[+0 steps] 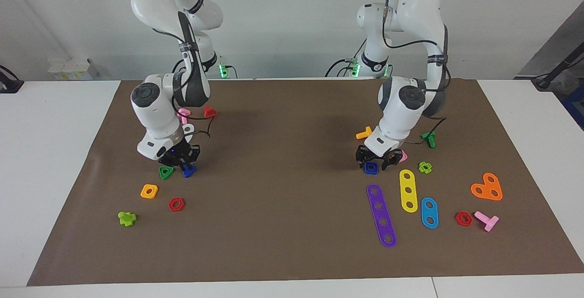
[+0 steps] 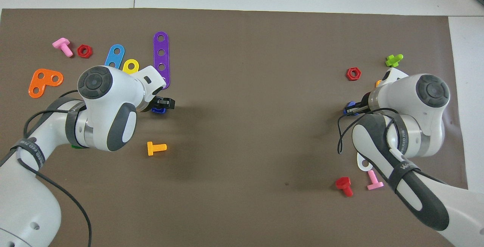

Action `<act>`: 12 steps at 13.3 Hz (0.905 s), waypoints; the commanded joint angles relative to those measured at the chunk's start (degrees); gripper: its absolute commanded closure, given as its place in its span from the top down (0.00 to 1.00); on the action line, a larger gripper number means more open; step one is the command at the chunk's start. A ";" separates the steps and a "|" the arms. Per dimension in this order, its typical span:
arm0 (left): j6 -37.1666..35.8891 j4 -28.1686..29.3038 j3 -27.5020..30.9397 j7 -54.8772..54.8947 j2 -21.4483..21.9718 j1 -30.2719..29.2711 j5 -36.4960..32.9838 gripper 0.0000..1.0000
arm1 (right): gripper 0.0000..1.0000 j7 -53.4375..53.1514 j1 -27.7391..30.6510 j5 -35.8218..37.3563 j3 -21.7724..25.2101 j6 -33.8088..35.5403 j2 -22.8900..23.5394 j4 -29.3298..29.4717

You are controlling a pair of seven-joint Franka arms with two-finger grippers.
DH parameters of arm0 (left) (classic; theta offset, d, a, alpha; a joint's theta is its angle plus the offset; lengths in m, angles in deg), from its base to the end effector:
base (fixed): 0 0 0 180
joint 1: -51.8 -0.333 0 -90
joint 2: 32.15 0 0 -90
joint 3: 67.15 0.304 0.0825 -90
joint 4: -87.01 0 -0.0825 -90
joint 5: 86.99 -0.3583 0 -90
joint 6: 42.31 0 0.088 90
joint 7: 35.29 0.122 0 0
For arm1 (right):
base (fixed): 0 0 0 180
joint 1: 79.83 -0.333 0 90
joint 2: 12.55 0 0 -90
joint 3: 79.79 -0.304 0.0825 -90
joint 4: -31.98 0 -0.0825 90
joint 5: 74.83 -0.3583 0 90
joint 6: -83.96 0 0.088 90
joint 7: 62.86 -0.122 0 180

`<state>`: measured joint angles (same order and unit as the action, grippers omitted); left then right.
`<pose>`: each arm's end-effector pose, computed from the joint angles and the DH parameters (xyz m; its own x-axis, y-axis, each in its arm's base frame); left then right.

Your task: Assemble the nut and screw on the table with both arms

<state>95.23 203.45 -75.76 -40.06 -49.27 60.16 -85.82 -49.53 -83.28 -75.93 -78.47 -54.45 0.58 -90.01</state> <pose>0.5565 -0.1678 0.2984 0.9802 -0.1865 0.0666 -0.1908 -0.9795 0.0646 0.5551 0.0211 0.2979 0.9656 0.2535 0.0578 0.2536 -0.9673 0.0051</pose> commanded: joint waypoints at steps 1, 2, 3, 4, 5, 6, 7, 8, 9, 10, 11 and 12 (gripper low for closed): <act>1.23 0.19 0.88 1.25 -0.64 0.87 0.14 0.77 | 0.00 0.83 0.20 -1.72 -0.01 -0.02 -0.91 0.25; 1.15 0.19 0.88 1.25 -0.81 0.87 0.14 0.76 | 0.00 -1.96 0.11 -1.72 -0.27 1.99 -1.44 1.65; 0.97 0.19 0.88 1.25 -0.90 0.87 0.14 0.74 | 0.00 -5.56 -0.06 -1.63 -0.71 5.49 -1.79 4.45; 0.71 0.28 0.97 1.34 -0.81 0.87 0.14 0.72 | 0.00 -9.08 -1.63 -1.54 -0.89 9.18 -1.71 7.96; 0.45 0.28 0.97 2.12 -0.73 0.87 0.14 0.69 | 0.00 -13.98 -3.47 -0.76 -0.89 12.70 -1.27 11.91; 0.01 0.36 0.97 2.65 -0.72 0.87 0.14 0.68 | 0.00 -19.08 -5.58 -0.66 -0.89 14.64 -0.83 14.82; -0.08 0.54 0.97 2.74 -0.72 0.78 0.14 0.67 | 0.00 -23.92 -8.30 -0.58 -0.80 15.01 0.04 16.94; -0.26 0.54 0.97 2.75 -0.64 0.87 0.06 0.66 | 0.00 -28.32 -10.50 -0.57 -0.89 14.58 0.84 18.70; -0.78 0.54 0.97 2.75 -0.64 0.78 0.06 0.65 | 0.00 -32.80 -12.61 -0.49 -0.89 14.23 1.89 20.46; -1.13 0.54 0.97 2.83 -0.55 0.78 0.06 0.65 | 0.00 -36.67 -15.33 -0.49 -0.80 14.49 3.81 23.26; -1.31 0.54 0.97 3.09 -0.55 0.87 0.06 0.63 | 0.00 -39.67 -17.27 -0.31 -0.80 14.31 5.83 25.29; -1.58 0.54 0.97 3.27 -0.55 0.78 0.06 0.61 | 0.00 -42.31 -18.68 0.30 -0.89 13.44 6.64 25.74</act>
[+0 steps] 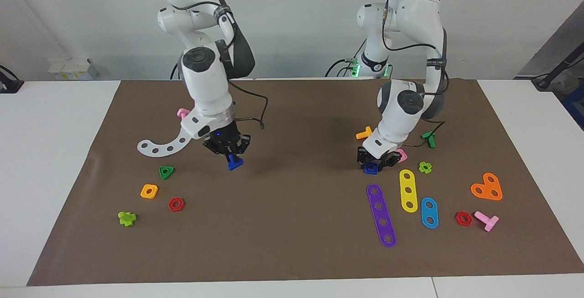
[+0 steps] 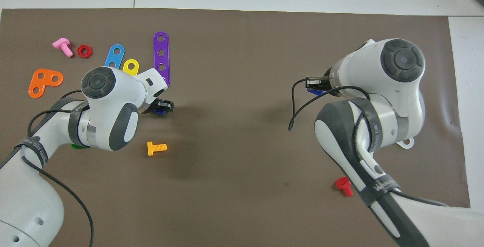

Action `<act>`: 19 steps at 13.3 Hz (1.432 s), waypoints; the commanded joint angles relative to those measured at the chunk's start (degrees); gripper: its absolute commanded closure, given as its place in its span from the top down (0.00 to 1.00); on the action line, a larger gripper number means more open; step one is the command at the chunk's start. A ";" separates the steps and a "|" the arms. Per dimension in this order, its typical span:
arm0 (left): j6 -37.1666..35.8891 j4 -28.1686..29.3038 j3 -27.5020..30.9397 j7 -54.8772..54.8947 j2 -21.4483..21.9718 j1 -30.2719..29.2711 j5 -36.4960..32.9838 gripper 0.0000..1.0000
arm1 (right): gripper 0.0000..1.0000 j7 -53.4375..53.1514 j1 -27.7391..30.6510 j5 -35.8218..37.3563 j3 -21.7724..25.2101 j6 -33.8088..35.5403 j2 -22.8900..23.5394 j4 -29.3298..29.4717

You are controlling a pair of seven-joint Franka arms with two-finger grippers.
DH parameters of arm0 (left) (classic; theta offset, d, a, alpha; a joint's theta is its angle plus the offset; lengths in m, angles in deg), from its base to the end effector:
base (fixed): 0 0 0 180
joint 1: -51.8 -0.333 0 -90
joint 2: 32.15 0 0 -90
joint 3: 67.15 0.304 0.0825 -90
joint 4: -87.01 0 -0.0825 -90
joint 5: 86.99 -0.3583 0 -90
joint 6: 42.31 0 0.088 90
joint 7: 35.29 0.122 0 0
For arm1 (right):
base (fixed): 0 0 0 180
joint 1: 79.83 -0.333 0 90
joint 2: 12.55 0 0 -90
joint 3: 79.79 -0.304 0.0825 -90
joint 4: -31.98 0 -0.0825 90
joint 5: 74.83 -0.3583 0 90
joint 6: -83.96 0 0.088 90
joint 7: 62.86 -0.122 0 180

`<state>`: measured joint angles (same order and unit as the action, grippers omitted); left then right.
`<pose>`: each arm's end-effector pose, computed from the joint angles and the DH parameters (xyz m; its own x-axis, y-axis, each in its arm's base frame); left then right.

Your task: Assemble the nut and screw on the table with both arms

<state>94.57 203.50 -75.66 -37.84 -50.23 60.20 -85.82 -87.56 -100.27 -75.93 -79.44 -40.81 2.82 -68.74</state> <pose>0.5544 -0.1668 0.2873 0.9737 -0.2244 0.0400 -0.2266 -0.9720 0.0623 0.5852 0.2154 0.4135 0.9870 -0.0940 0.1305 -0.0844 -0.9934 -0.0772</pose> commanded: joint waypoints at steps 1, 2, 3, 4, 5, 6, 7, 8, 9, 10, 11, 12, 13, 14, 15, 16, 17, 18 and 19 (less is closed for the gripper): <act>-1.09 0.50 0.87 1.23 0.41 0.75 0.06 0.59 | 0.00 -6.22 -2.75 0.48 0.09 -1.34 4.66 4.48; -1.36 0.50 0.96 1.32 0.41 0.75 0.06 0.57 | 0.00 -7.81 -4.24 0.48 0.09 -1.96 5.10 4.82; -1.45 0.41 0.96 1.40 0.41 0.75 0.06 0.54 | 0.00 -9.48 -5.99 0.48 0.17 -2.14 6.24 4.92; -1.53 0.41 0.96 1.40 0.41 0.75 0.06 0.50 | 0.00 -11.93 -7.84 1.44 0.26 -2.31 8.16 5.35; -1.53 0.41 0.96 1.40 0.41 0.66 0.06 0.46 | 0.00 -15.44 -9.51 3.19 0.17 -2.58 10.88 8.49; -1.53 0.23 0.96 1.49 0.41 0.48 0.06 0.42 | 0.00 -18.78 -10.66 5.73 0.09 -2.58 13.34 10.87; -1.88 -0.03 0.96 1.49 0.41 0.39 0.06 0.38 | 0.00 -20.81 -11.45 7.06 0.09 -3.10 14.50 11.07; -2.32 -0.38 0.96 1.49 0.33 0.31 0.06 0.31 | 0.00 -20.83 -11.46 7.51 0.09 -3.80 14.60 10.46; -2.33 -0.82 0.96 1.49 0.24 0.13 0.06 0.22 | 0.00 -20.83 -11.37 7.69 0.09 -4.07 14.60 9.84; -2.41 -1.34 0.96 1.49 0.24 -0.04 0.06 0.14 | 0.00 -21.01 -11.46 7.69 0.09 -4.33 14.68 8.88; -2.41 -1.78 0.87 1.40 0.15 -0.05 0.06 0.08 | 0.00 -21.27 -11.89 7.60 0.09 -6.25 14.77 8.09; -2.76 -2.31 0.87 1.40 0.06 -0.05 0.06 0.03 | 0.00 -21.36 -12.07 7.60 0.09 -7.14 15.29 7.73; -3.55 -3.01 0.96 1.40 -0.02 -0.05 0.06 0.01 | 0.00 -21.36 -12.07 7.60 0.09 -7.15 15.39 7.73; -4.34 -3.72 0.96 1.32 -0.03 -0.13 0.15 0.00 | 0.00 -21.45 -12.07 7.43 0.09 -7.06 15.30 7.55; -4.78 -4.07 0.87 0.97 -0.03 -0.13 0.32 0.00 | 0.00 -21.80 -12.07 7.43 0.09 -7.32 15.30 6.86; -4.96 -4.42 0.87 0.53 -0.03 -0.22 0.50 0.00 | 0.00 -21.80 -12.07 7.43 0.09 -7.76 15.30 5.63; -5.57 -4.86 0.96 0.26 -0.03 -0.22 0.76 0.00 | 0.00 -21.80 -12.07 7.43 0.09 -9.24 15.30 4.84; -6.45 -5.74 0.87 -0.70 -0.11 -0.22 0.76 0.00 | 0.01 -21.80 -11.90 7.34 0.09 -9.87 15.30 4.57; -7.33 -6.44 0.87 -2.18 -0.11 -0.22 0.76 0.00 | 0.47 -21.80 -11.64 7.25 0.09 -10.05 15.30 4.56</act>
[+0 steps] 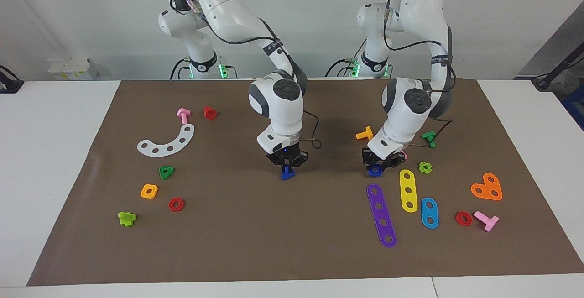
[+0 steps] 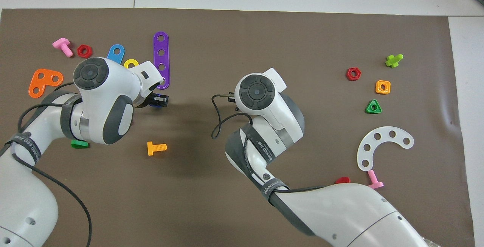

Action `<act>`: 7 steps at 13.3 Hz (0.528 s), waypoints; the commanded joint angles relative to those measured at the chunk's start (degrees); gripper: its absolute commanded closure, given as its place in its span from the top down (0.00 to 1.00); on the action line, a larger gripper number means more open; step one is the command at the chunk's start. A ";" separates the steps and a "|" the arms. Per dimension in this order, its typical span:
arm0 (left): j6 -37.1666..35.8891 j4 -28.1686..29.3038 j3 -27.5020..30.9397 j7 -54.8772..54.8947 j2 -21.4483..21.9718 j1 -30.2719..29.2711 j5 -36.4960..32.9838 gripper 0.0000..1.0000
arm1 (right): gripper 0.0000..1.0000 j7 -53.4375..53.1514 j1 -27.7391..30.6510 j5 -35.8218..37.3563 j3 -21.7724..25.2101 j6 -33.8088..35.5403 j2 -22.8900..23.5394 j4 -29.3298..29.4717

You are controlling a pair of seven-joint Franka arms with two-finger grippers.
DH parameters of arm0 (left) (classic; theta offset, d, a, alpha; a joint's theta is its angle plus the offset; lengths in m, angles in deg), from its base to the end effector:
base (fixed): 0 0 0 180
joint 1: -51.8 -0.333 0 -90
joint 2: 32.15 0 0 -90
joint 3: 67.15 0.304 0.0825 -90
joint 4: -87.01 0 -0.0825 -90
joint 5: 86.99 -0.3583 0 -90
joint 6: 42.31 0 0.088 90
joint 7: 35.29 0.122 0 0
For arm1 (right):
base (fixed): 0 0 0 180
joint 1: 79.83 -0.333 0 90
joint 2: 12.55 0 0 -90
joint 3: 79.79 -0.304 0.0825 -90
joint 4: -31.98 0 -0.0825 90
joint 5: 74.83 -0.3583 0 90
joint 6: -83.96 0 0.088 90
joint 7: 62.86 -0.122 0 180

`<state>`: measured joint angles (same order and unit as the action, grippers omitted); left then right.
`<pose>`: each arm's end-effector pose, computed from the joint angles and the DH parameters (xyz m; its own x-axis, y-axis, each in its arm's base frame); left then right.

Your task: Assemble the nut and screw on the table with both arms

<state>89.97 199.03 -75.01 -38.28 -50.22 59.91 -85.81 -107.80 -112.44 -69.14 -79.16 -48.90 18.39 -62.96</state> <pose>0.5704 -0.1607 0.3119 0.9785 -0.2028 0.0372 -0.2047 -0.9770 0.0602 0.5677 0.3520 0.2979 0.9764 -0.1604 0.1446 -0.1588 -0.9871 -0.0228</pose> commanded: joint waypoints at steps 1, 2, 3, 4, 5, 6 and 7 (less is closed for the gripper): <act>-2.90 -2.33 0.22 -3.58 -0.13 0.15 0.75 0.00 | 0.99 -1.65 0.44 0.46 -0.19 -1.97 -0.27 -0.95; -2.99 -2.77 0.22 -5.34 -0.13 0.15 0.75 0.00 | 1.00 -1.65 0.27 0.37 -0.19 -1.44 -0.53 -0.43; -3.16 -3.12 0.13 -5.79 -0.13 0.24 0.75 0.00 | 1.00 -1.73 0.53 -0.06 -0.19 -1.00 -1.58 -0.42; -4.04 -3.56 0.13 -6.06 -0.13 0.24 0.93 0.00 | 1.00 -1.73 0.96 -0.07 -0.10 0.22 -4.46 -0.86; -5.61 -4.87 0.22 -7.37 -0.22 0.59 1.71 0.00 | 1.00 -1.56 2.19 -0.07 -0.10 2.14 -7.10 -1.04; -6.93 -6.45 0.22 -9.99 -1.00 0.94 1.81 0.00 | 1.00 -0.86 4.03 -0.07 -0.10 4.34 -9.47 -1.21; -7.82 -8.12 0.13 -12.63 -1.36 1.46 1.81 0.00 | 1.00 0.19 5.78 0.02 -0.10 6.28 -11.67 -1.39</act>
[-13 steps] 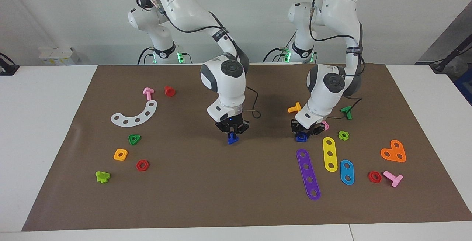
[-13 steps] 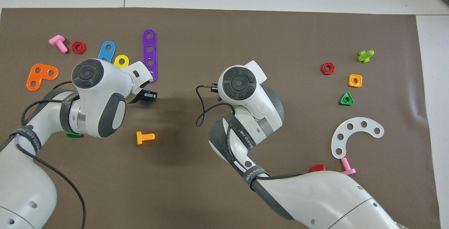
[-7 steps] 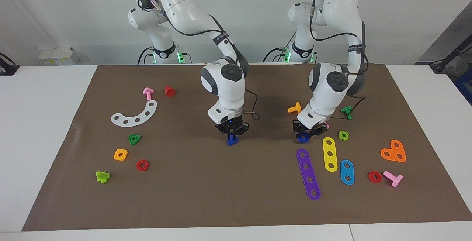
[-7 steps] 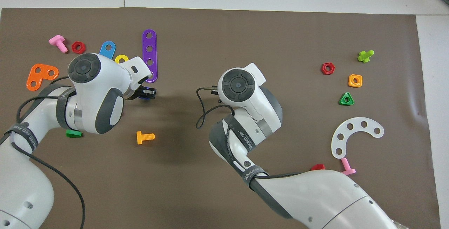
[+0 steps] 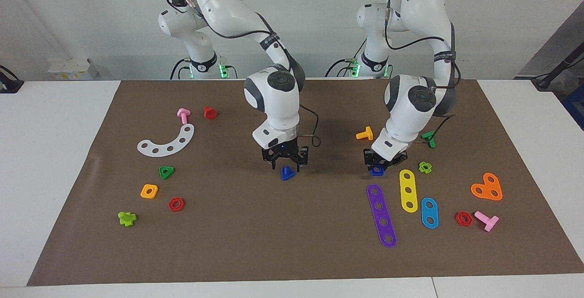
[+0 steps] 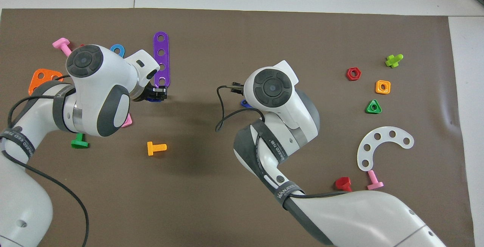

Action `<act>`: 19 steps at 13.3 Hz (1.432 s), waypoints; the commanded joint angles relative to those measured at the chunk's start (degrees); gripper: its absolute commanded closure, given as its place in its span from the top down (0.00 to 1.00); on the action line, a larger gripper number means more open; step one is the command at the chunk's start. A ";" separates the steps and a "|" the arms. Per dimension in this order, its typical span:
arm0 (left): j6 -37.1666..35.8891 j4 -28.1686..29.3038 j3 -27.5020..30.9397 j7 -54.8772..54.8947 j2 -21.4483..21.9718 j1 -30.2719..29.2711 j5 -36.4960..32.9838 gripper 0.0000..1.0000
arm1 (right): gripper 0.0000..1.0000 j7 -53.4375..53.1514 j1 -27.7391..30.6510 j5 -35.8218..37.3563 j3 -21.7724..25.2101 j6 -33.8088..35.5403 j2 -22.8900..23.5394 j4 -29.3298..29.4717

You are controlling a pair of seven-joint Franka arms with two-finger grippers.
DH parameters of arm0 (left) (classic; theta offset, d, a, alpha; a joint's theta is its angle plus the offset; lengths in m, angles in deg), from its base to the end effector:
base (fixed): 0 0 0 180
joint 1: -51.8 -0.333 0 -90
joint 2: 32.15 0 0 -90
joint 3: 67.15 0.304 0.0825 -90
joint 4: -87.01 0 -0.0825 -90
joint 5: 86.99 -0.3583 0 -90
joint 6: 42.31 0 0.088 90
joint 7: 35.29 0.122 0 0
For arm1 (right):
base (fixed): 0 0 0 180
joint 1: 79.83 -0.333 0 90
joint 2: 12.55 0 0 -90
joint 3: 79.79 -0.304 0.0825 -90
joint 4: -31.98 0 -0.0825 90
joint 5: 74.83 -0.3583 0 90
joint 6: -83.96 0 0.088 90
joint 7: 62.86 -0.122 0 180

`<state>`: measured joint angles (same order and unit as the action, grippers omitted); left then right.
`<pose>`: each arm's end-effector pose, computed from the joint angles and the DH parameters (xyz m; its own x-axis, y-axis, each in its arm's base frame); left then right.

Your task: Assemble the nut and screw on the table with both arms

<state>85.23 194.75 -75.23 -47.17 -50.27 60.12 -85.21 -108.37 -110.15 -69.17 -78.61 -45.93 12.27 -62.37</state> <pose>0.5795 -0.1675 0.3357 0.9985 -0.0521 0.0163 -0.0532 -0.9959 0.0738 0.5817 0.3219 0.3684 0.9541 -0.2266 0.1957 -0.2181 -0.9738 -0.0640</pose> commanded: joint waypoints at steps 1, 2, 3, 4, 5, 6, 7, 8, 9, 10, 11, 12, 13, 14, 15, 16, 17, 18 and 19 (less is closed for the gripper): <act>-3.18 -4.46 0.35 -5.77 -1.39 2.56 1.20 0.00 | 1.00 3.90 5.95 0.05 -0.65 5.16 -7.75 -2.42; -3.18 -4.47 0.44 -8.40 -1.56 4.40 1.20 0.00 | 1.00 7.33 8.24 0.05 -0.65 7.52 -9.60 -2.34; -3.61 -4.38 0.52 -11.04 -1.56 6.34 1.12 0.00 | 1.00 10.06 10.44 0.05 -0.57 9.37 -11.10 -2.25; -3.97 -4.56 0.61 -13.67 -1.56 8.10 1.20 0.00 | 1.00 12.69 13.25 0.05 -0.48 10.35 -13.02 -2.33; -4.06 -5.34 0.61 -16.31 -1.65 9.59 1.12 0.00 | 1.00 16.38 15.80 0.05 -0.56 12.27 -14.70 -2.25; -4.23 -6.39 0.61 -18.77 -1.83 11.35 1.20 0.00 | 1.00 20.41 17.82 -0.04 -0.57 13.77 -16.54 -2.25; -5.02 -8.23 0.61 -20.28 -2.79 12.41 1.20 0.00 | 1.00 22.54 19.67 -0.21 -0.57 15.53 -17.86 -2.07; -6.50 -10.95 0.53 -21.51 -3.75 13.81 1.29 0.00 | 1.00 23.17 20.91 -0.30 -0.57 17.11 -19.27 -1.72; -7.91 -13.58 0.44 -22.65 -4.81 14.61 1.64 0.00 | 1.00 24.31 22.31 -0.30 -0.65 19.04 -20.76 -1.46; -8.53 -15.87 0.44 -23.01 -6.12 15.49 2.51 0.00 | 1.00 26.76 23.28 -1.26 -0.65 21.67 -22.17 -1.11; -9.15 -17.11 0.52 -23.71 -7.09 16.89 3.31 0.00 | 1.00 28.87 23.99 -3.18 -0.13 24.83 -23.66 -0.15; -9.15 -19.04 0.52 -24.59 -8.49 17.69 3.49 0.00 | 1.00 29.59 24.87 -4.07 -0.13 28.17 -24.81 0.47; -9.42 -21.67 0.61 -26.08 -10.25 18.74 3.49 0.00 | 1.00 30.47 25.05 -4.08 -0.04 30.20 -26.21 0.56; -10.55 -24.48 0.53 -27.23 -11.74 19.62 3.58 0.00 | 1.00 31.87 25.31 -4.17 0.14 32.66 -27.27 0.57; -11.43 -26.68 0.52 -27.41 -13.06 20.06 3.49 0.00 | 1.00 33.62 26.01 -4.17 0.23 35.21 -27.72 0.83; -11.44 -27.40 0.61 -27.59 -13.34 20.85 3.58 0.00 | 1.00 34.42 27.15 -4.17 0.14 36.97 -27.72 1.79; -11.18 -27.76 0.61 -27.59 -14.12 21.29 3.49 0.00 | 1.00 35.47 28.03 -4.26 0.05 37.43 -27.63 1.88; -10.83 -28.46 0.61 -27.59 -14.48 21.91 3.49 0.00 | 1.00 36.35 28.82 -4.52 0.05 38.65 -27.63 1.88; -10.74 -28.64 0.61 -27.59 -14.66 22.26 3.32 0.00 | 1.00 36.54 29.35 -4.52 0.14 39.53 -27.63 1.88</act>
<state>75.99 169.22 -75.75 -74.27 -63.21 80.83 -82.81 -74.05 -82.66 -72.28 -78.14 -8.18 -15.84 -61.17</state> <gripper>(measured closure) 0.533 0.000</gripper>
